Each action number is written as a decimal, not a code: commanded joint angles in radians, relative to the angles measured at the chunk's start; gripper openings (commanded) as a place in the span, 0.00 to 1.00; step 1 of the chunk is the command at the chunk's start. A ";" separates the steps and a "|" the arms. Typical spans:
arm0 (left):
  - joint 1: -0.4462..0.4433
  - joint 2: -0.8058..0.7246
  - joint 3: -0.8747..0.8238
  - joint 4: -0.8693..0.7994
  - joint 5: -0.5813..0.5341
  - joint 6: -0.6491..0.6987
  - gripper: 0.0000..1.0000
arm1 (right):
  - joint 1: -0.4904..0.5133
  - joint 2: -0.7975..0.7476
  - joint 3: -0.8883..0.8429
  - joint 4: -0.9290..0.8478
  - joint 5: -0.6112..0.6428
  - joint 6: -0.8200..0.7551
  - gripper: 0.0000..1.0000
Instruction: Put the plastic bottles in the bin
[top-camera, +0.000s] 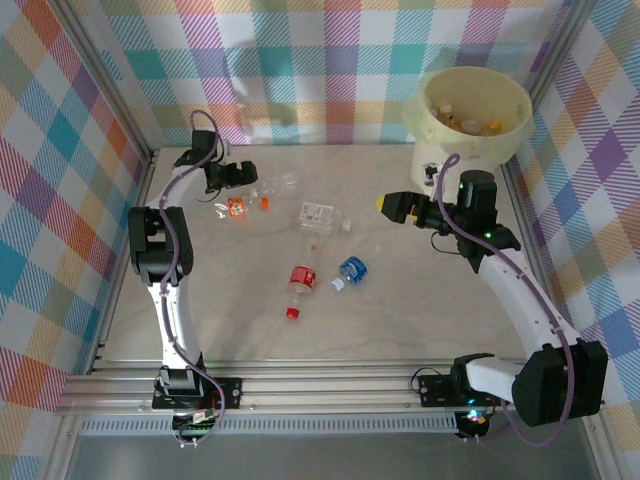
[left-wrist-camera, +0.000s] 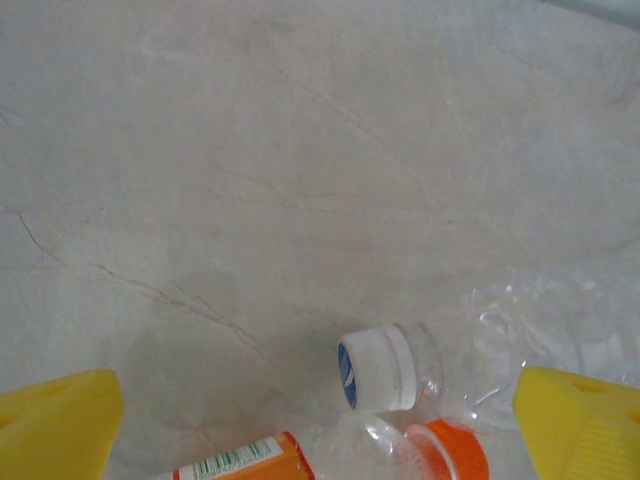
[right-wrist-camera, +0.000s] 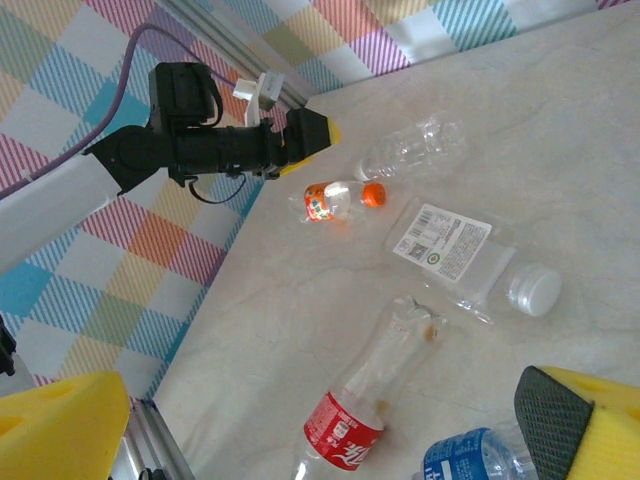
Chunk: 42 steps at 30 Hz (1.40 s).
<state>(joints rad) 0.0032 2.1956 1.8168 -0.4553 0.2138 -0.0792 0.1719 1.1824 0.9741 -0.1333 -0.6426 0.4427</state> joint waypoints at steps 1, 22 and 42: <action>0.011 0.007 0.011 -0.082 0.093 0.058 1.00 | 0.006 -0.027 0.023 -0.021 0.013 -0.045 1.00; -0.097 -0.314 -0.531 0.095 0.050 0.037 1.00 | 0.005 -0.051 0.026 -0.056 0.056 -0.081 1.00; -0.301 -0.200 -0.418 -0.040 -0.528 -0.040 0.91 | 0.005 -0.046 0.017 -0.062 0.070 -0.099 1.00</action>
<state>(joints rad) -0.2977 1.9781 1.3628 -0.4469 -0.2115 -0.0784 0.1719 1.1526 0.9745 -0.1898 -0.5755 0.3752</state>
